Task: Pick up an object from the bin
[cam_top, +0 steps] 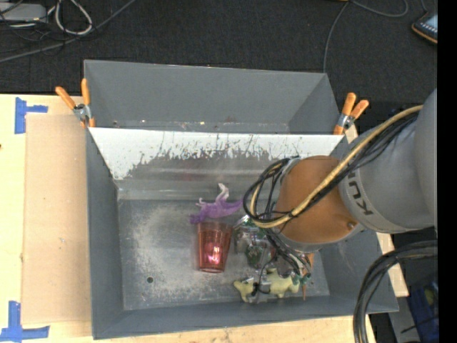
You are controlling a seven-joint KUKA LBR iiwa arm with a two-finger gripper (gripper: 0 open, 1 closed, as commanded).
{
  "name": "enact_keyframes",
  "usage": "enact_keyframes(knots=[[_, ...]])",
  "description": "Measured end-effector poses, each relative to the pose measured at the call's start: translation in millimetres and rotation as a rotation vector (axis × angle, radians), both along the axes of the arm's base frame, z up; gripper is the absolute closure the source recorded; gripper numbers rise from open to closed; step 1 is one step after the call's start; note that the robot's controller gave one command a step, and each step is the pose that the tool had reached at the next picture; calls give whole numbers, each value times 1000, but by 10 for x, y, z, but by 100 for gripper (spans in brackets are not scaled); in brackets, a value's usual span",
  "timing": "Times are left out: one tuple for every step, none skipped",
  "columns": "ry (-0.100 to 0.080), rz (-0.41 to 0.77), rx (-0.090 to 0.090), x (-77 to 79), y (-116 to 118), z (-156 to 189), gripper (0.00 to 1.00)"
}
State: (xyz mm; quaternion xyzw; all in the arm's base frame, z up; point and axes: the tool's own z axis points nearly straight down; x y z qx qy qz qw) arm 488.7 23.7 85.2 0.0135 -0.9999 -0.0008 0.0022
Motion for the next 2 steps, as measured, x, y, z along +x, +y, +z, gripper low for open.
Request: enact_keyframes(knots=[[3,-22,1,226,-417,-76,0],[3,-631,0,187,-245,35,100]])
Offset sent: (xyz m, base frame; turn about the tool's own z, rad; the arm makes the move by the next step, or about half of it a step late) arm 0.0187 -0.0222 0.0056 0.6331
